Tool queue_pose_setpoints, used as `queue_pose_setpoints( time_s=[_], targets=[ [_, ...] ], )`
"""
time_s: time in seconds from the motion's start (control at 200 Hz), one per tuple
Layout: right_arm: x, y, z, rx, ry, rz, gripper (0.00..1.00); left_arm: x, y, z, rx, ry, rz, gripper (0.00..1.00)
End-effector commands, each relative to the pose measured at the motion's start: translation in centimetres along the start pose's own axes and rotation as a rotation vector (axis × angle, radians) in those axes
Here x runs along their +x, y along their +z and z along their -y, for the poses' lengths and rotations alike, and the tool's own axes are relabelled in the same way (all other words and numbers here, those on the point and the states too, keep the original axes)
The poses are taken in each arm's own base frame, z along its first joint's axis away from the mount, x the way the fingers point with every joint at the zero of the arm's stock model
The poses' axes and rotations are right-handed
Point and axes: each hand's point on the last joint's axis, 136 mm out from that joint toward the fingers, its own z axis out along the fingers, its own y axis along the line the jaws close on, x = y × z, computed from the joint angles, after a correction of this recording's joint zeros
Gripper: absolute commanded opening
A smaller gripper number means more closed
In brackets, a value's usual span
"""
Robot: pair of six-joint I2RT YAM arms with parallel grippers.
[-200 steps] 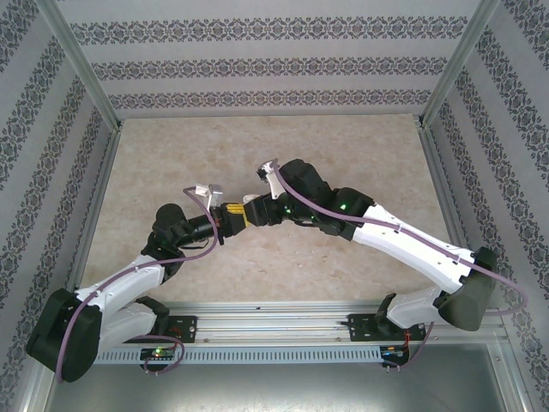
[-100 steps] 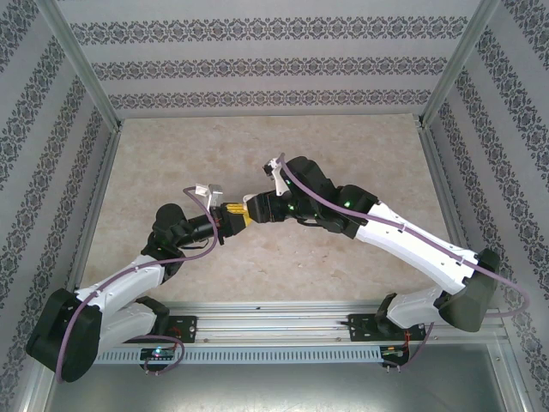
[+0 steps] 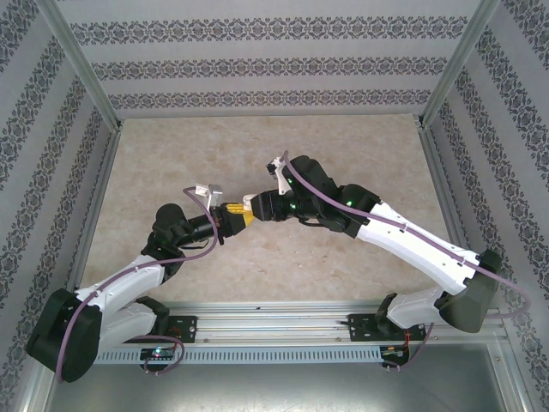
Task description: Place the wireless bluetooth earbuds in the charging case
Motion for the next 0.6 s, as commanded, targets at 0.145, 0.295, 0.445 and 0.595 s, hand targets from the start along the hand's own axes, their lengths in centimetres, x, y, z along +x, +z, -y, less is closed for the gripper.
queue_pose_setpoints(
  time_s=[0.145, 0.295, 0.445, 0.595],
  targets=[
    [0.3, -0.3, 0.9, 0.004, 0.025, -0.007, 0.43, -1.5, 0.0, 1.0, 0.026, 0.049, 0.037, 0.0],
    [0.5, 0.0, 1.2, 0.004, 0.034, -0.017, 0.41, -1.4, 0.1, 1.0, 0.026, 0.05, 0.035, 0.0],
    [0.7, 0.2, 1.5, 0.007, 0.041, -0.021, 0.4, -1.3, 0.0, 1.1, 0.028, 0.048, 0.034, 0.0],
    [0.6, 0.1, 1.7, 0.005, 0.046, -0.018, 0.39, -1.3, 0.1, 1.0, 0.027, 0.048, 0.034, 0.0]
  ],
)
